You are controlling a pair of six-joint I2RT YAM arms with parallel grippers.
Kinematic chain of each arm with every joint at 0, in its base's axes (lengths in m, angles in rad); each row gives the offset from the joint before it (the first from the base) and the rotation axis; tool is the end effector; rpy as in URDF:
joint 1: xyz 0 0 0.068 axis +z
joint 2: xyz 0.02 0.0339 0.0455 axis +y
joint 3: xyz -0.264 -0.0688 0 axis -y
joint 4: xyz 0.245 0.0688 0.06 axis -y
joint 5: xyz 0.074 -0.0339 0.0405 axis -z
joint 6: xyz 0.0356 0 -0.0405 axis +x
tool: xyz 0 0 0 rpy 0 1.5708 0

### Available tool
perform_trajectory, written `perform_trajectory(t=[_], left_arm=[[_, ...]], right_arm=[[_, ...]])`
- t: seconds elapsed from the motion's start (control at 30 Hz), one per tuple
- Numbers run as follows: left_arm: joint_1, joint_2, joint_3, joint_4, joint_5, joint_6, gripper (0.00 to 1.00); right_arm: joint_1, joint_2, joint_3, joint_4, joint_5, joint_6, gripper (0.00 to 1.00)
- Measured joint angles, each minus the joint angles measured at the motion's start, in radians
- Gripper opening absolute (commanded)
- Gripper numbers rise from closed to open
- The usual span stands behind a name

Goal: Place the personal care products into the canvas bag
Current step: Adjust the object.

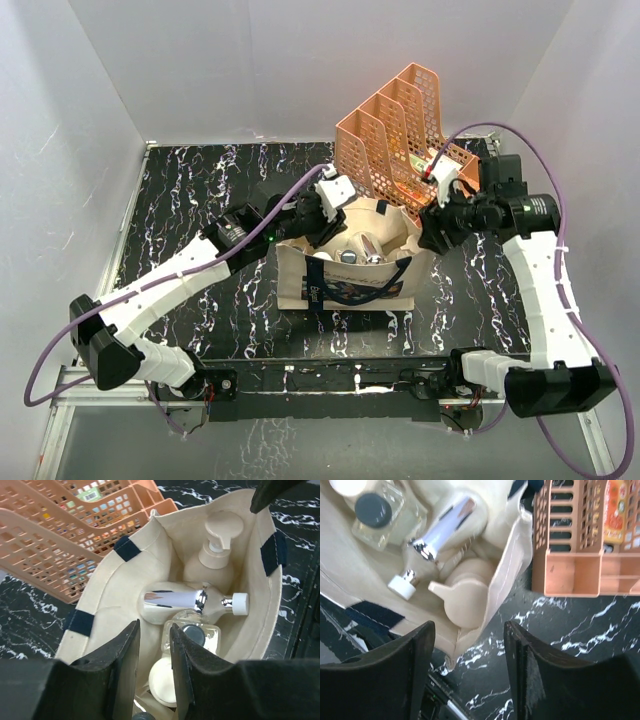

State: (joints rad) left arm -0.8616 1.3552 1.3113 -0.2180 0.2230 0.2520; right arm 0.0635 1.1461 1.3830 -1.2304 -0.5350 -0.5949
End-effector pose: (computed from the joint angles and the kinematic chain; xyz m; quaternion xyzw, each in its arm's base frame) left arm 0.1998 -0.2449 0.3924 0.4742 0.6336 -0.2658 0.5506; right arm 0.1909 0.0303 0.3822 -0.3701 0.8506 0.1724 0.3314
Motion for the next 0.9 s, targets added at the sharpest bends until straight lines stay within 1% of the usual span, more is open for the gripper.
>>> perform_trajectory(t=[0.1, 0.27, 0.37, 0.47, 0.6, 0.73, 0.9], left_arm=[[0.011, 0.000, 0.022, -0.004, -0.072, -0.032, 0.35], [0.069, 0.000, 0.095, -0.058, -0.256, -0.098, 0.45], [0.127, 0.000, 0.131, -0.125, -0.319, -0.161, 0.51], [0.176, 0.003, 0.133, -0.190, -0.322, -0.221, 0.55], [0.195, 0.016, 0.132, -0.259, -0.277, -0.282, 0.58], [0.202, 0.021, 0.129, -0.279, -0.207, -0.327, 0.61], [0.213, 0.045, 0.128, -0.279, -0.145, -0.362, 0.60]], right_arm=[[0.034, 0.049, 0.064, 0.034, -0.010, 0.051, 0.62], [0.180, 0.106, 0.121, 0.137, 0.009, 0.126, 0.62], [0.254, 0.143, 0.121, 0.183, 0.019, 0.145, 0.62], [0.291, 0.184, 0.121, 0.208, 0.025, 0.149, 0.62], [0.332, 0.235, 0.123, 0.201, 0.016, 0.145, 0.58], [0.388, 0.263, 0.127, 0.166, 0.007, 0.130, 0.54], [0.455, 0.250, 0.112, 0.133, -0.017, 0.117, 0.49]])
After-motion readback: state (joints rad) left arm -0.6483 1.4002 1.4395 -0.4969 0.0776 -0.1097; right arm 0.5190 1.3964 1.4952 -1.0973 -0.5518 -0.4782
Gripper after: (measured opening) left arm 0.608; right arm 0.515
